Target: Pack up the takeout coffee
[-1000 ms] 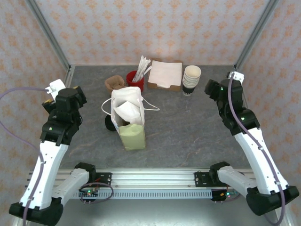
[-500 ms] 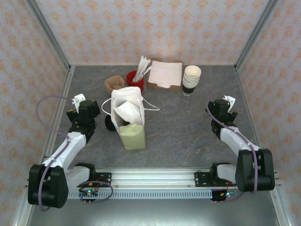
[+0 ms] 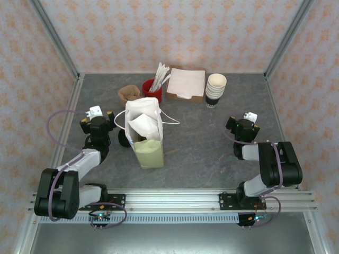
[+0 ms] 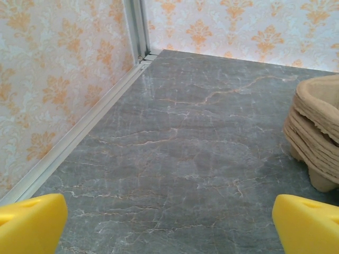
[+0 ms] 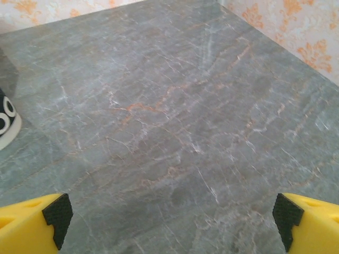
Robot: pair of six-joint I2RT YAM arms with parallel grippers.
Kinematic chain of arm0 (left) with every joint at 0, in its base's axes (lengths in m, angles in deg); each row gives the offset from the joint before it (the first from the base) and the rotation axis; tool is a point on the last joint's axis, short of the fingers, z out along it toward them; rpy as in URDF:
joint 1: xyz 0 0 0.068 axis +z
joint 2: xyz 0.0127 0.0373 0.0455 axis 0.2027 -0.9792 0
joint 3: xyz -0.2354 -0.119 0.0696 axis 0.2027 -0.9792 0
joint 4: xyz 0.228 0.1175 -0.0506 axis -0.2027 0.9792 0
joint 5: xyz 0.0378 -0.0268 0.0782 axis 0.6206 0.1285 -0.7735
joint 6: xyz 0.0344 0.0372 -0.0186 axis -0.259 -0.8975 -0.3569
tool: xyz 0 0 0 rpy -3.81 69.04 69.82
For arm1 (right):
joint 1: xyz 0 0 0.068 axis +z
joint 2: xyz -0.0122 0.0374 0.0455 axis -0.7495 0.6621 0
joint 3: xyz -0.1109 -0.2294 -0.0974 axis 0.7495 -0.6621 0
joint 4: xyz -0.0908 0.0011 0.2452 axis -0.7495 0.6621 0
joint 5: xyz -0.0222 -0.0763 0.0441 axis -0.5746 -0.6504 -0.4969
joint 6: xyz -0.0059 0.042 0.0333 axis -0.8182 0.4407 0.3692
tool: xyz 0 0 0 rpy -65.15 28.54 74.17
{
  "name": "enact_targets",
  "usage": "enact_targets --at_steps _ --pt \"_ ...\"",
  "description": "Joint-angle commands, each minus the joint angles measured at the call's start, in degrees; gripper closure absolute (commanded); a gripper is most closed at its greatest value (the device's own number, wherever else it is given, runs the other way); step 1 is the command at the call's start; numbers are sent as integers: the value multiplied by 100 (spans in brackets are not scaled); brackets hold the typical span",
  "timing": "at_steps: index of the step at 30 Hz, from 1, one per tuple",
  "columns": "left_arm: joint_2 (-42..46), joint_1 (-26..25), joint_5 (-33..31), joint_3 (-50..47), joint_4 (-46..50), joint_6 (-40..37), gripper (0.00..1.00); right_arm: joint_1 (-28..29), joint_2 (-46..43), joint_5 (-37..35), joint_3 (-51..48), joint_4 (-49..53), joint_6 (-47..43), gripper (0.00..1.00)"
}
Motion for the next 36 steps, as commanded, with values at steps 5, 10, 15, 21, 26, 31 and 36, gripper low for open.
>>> enact_targets --at_steps 5,10,15,21,26,31,36 --pt "-421 53 364 -187 -618 18 0 66 57 181 207 -168 -183 1" --pt "-1276 47 700 -316 -1724 44 0 79 60 155 215 -157 -209 1" --pt "-1689 -181 639 -30 -1600 -249 0 91 58 146 221 -150 -214 1" --pt "-1687 -176 625 -11 -1563 -234 0 91 60 146 214 -150 -215 1" --pt "-1687 -182 625 -11 -1553 -234 0 91 60 149 217 -150 -209 1" --pt "-1688 -181 625 -11 -1555 -237 0 88 59 149 218 -150 -209 1" --pt "-1688 -182 621 -2 -1541 -235 0 92 62 149 215 -150 -207 1"
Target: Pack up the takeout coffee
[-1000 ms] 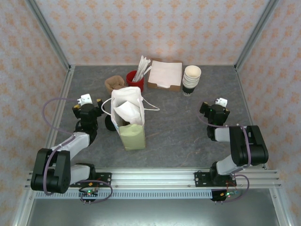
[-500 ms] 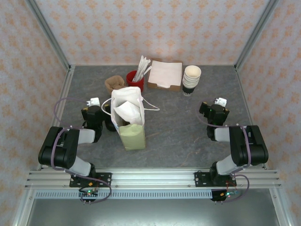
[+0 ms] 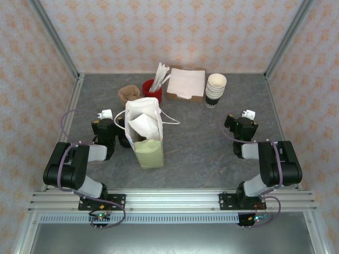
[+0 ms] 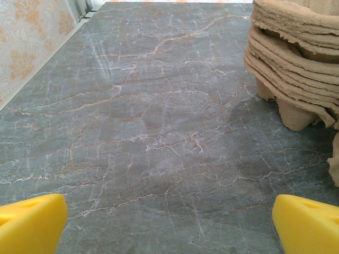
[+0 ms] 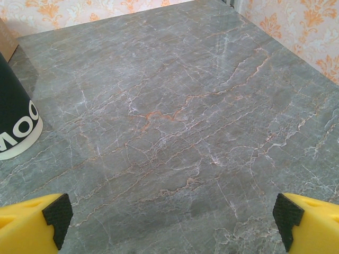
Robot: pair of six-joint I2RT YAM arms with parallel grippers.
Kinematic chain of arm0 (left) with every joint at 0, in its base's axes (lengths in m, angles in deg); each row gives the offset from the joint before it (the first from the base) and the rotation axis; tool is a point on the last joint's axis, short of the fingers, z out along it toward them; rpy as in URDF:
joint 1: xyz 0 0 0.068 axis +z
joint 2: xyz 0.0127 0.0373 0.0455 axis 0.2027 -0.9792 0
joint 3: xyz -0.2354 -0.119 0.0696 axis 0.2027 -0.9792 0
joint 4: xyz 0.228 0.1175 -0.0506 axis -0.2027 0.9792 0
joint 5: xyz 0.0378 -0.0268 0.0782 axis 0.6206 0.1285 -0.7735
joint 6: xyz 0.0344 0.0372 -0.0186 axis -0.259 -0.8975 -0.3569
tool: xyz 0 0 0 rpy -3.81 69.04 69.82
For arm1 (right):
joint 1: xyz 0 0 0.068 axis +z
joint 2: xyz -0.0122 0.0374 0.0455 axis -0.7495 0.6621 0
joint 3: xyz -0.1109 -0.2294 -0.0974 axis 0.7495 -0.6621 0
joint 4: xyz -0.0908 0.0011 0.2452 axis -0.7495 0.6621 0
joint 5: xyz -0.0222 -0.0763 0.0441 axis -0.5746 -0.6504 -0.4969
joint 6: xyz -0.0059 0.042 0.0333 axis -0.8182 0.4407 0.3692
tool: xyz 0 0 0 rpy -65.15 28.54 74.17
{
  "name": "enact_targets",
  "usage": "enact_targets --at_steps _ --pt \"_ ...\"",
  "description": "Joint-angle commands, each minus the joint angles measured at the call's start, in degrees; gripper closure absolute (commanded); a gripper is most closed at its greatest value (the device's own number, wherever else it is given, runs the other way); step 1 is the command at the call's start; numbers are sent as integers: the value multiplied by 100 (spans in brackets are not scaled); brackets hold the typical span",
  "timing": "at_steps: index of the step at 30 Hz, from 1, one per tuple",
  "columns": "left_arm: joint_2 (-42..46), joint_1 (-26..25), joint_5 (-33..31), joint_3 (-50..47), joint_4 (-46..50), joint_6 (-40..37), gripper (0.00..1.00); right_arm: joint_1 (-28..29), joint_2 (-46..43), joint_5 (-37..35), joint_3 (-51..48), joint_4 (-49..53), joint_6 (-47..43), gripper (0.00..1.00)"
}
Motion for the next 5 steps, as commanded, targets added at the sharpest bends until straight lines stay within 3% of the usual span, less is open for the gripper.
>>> enact_targets --at_steps 1,5 --pt "33 -12 -84 130 -251 -60 0 29 34 -3 99 -141 -63 1" --pt "33 -14 -83 121 -252 -60 0 33 34 -8 100 -143 -68 1"
